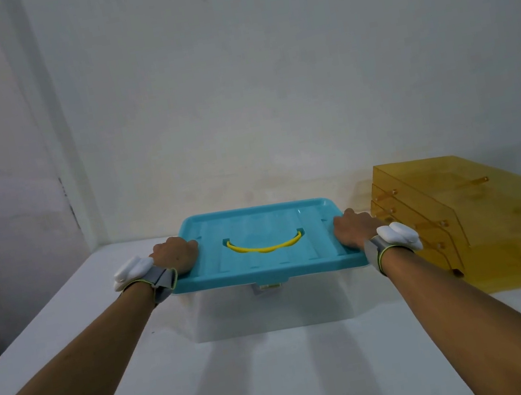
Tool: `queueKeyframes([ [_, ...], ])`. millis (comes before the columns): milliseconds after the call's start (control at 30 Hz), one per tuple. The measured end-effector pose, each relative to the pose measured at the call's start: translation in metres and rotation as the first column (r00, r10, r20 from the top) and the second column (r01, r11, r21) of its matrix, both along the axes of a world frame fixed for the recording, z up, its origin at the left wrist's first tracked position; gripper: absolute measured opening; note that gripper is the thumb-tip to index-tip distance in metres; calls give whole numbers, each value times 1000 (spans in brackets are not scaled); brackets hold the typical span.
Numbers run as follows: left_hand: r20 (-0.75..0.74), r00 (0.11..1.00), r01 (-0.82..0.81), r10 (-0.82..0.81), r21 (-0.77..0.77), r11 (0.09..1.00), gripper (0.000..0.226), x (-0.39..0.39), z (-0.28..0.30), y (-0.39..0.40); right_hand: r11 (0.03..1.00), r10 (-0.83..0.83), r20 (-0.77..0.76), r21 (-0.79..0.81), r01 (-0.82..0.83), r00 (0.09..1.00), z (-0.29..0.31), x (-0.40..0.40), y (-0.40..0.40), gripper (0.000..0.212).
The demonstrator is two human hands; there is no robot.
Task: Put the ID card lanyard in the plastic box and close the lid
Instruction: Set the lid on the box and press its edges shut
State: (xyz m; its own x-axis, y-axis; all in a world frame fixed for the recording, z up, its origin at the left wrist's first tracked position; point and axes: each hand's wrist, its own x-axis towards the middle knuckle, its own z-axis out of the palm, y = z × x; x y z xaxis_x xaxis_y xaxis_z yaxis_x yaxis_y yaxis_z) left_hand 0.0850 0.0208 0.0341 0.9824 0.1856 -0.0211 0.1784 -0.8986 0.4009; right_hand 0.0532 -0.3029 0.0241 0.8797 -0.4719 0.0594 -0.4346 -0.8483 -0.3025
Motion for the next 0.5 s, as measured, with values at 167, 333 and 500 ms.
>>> queueKeyframes([
  [167,-7,999,37,-38,-74,997,52,7,2,3,1000,19,-18,-13,-19,1000,0,11,0,47],
  [333,-11,1000,14,-16,-131,991,55,19,-2,8,999,22,-12,44,-21,1000,-1,22,0,48],
  [500,63,995,-80,83,-50,996,55,25,-5,7,995,19,3,98,-19,1000,-2,26,0,48],
])
